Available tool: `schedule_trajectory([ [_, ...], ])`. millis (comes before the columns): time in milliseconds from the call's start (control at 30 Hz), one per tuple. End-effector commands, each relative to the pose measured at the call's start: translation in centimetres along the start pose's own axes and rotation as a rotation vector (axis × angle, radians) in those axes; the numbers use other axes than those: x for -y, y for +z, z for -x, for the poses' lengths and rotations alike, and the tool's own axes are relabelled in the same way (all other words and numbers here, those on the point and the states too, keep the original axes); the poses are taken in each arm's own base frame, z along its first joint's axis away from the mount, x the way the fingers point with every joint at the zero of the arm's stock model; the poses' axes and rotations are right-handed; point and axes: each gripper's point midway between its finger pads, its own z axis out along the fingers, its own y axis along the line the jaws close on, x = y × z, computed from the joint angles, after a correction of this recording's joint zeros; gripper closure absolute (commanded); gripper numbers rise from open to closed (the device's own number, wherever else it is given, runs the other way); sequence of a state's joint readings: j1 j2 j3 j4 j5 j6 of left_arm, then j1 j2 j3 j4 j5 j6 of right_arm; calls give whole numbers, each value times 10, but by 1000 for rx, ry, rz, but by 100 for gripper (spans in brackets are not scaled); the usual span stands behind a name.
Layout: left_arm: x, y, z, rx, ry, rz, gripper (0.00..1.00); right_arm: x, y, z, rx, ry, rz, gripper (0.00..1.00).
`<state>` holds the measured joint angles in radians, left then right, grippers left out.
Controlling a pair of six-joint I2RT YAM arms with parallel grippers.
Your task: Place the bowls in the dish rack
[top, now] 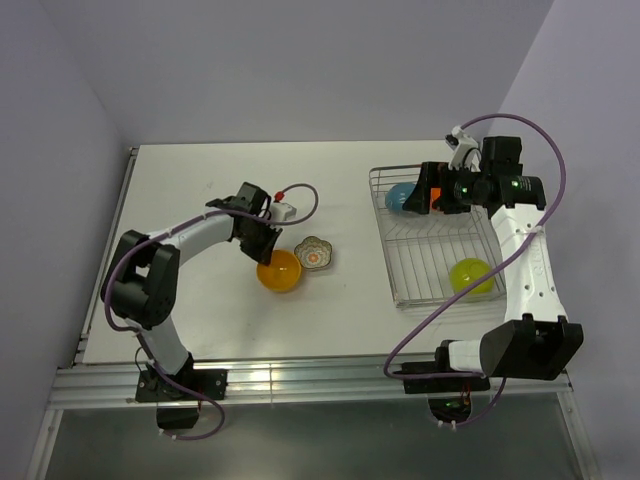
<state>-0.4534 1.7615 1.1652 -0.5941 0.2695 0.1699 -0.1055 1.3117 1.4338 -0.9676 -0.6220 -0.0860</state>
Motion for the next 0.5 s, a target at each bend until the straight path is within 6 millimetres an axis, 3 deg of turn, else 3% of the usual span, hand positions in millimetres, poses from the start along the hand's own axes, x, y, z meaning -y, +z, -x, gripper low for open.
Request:
schedule_trajectory([
  [0, 14, -31, 23, 90, 9, -31, 100, -8, -9, 16, 102, 2, 5, 0],
  [133, 34, -71, 57, 239, -31, -77, 100, -24, -15, 34, 227, 10, 66, 0],
  [267, 46, -128, 105, 449, -112, -81, 100, -48, -16, 44, 255, 62, 203, 0],
  [467, 63, -169, 147, 565, -273, -178, 100, -79, -29, 65, 350, 118, 363, 0],
])
